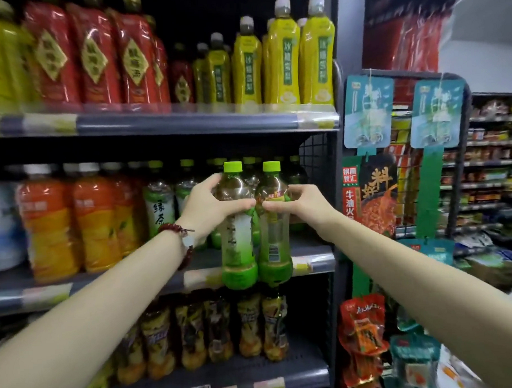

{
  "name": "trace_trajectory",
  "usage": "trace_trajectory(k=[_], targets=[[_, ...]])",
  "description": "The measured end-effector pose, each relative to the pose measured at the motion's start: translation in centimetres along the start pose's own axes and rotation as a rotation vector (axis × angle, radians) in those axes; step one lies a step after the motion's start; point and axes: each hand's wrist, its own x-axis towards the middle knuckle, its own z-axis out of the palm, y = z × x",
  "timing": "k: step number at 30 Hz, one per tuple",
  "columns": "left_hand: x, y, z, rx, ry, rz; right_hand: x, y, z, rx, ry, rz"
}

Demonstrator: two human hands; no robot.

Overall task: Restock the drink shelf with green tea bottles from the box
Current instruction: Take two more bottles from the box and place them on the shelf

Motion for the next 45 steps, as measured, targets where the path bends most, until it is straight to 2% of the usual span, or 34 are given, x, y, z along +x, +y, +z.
trace_trajectory(k=[5,10,14,18,27,33,38,45], targets=[[1.6,0.7,0.6,0.041,0.035,0.079,0.9,-1.1,-1.1,-0.066,0.066,-0.047],[3.4,1.2,3.0,0.022,0.003,0.14,1.0,-1.2,-3.7,-0.138,0.13,-0.083],[4.3,0.7,5.4,0.0,0.029,0.233,0.8,-0.6,-4.9,-0.215,0.22,-0.152],[4.6,-0.5,7.7,-0.081,0.071,0.25,0.6,1.0,-4.9,-0.262,0.345,-0.218],[7.0,-3.3,9.4,-0.096,0.1,0.203,2.7,4.6,-3.8,-0.179,0.466,-0.073],[7.0,-4.6,11.3,-0.159,0.119,0.053,4.1,5.3,-3.2,-0.148,0.534,0.044],[5.9,-7.3,12.6,-0.067,-0.033,-0.096,4.2,6.0,-2.7,-0.189,0.519,0.098],[6.4,-8.0,13.3,0.12,-0.034,-0.149,3.3,7.4,-2.0,-0.266,0.532,0.145]])
